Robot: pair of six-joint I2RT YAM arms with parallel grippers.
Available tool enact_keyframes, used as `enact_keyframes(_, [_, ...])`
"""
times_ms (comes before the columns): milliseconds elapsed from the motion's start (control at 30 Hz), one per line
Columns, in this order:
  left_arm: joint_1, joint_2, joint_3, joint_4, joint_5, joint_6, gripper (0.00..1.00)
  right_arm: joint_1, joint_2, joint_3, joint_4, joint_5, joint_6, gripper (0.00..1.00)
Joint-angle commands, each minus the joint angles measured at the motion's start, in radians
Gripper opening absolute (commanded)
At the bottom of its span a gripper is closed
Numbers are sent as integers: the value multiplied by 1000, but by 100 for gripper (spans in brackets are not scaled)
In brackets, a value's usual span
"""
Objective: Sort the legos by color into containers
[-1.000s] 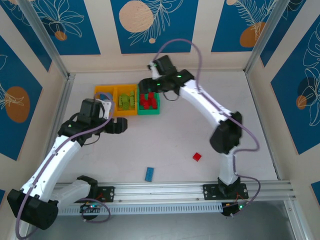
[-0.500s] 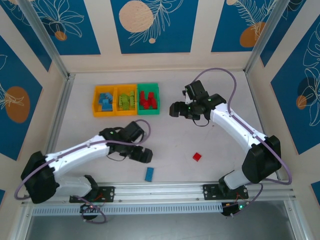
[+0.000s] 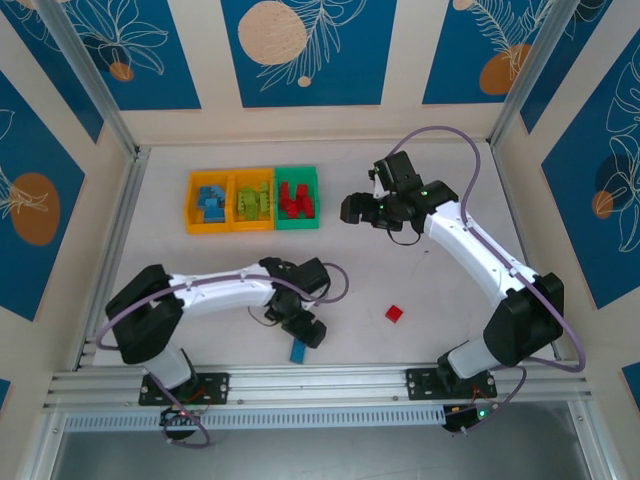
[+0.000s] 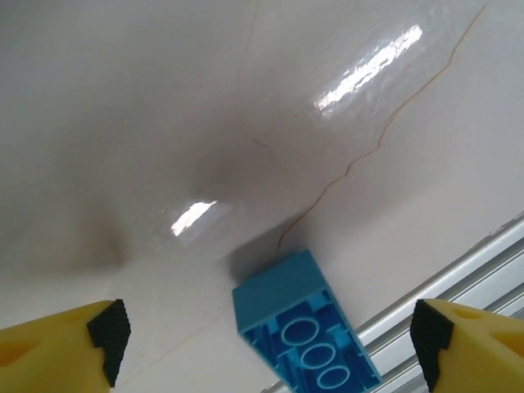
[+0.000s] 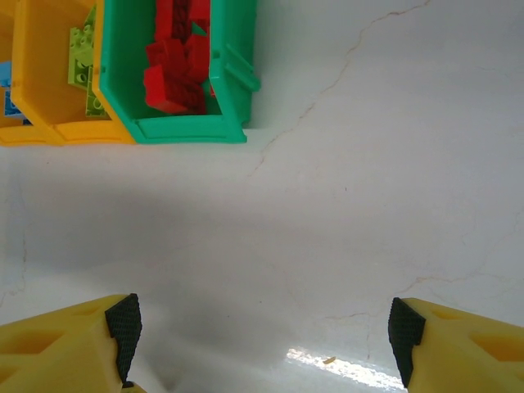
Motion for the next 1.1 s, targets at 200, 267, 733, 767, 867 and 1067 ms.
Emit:
enact_keyframes(200, [78, 113, 53, -157, 164, -49, 72, -16, -56, -14, -8, 42, 11, 82])
enact_keyframes(267, [80, 132, 72, -183, 168, -49, 68, -20, -70, -23, -7, 43, 14, 82])
enact_keyframes(733, [96, 141, 79, -186, 183, -78, 42, -42, -120, -50, -16, 51, 14, 82])
enact_keyframes(767, [98, 137, 79, -183, 181, -76, 42, -41, -122, -52, -15, 51, 14, 82])
enact_keyframes(867, [100, 124, 88, -178, 158, -61, 43, -42, -119, -53, -9, 48, 18, 82])
enact_keyframes(1067, [147, 108, 153, -196, 13, -18, 44, -43, -114, -55, -12, 44, 21, 82])
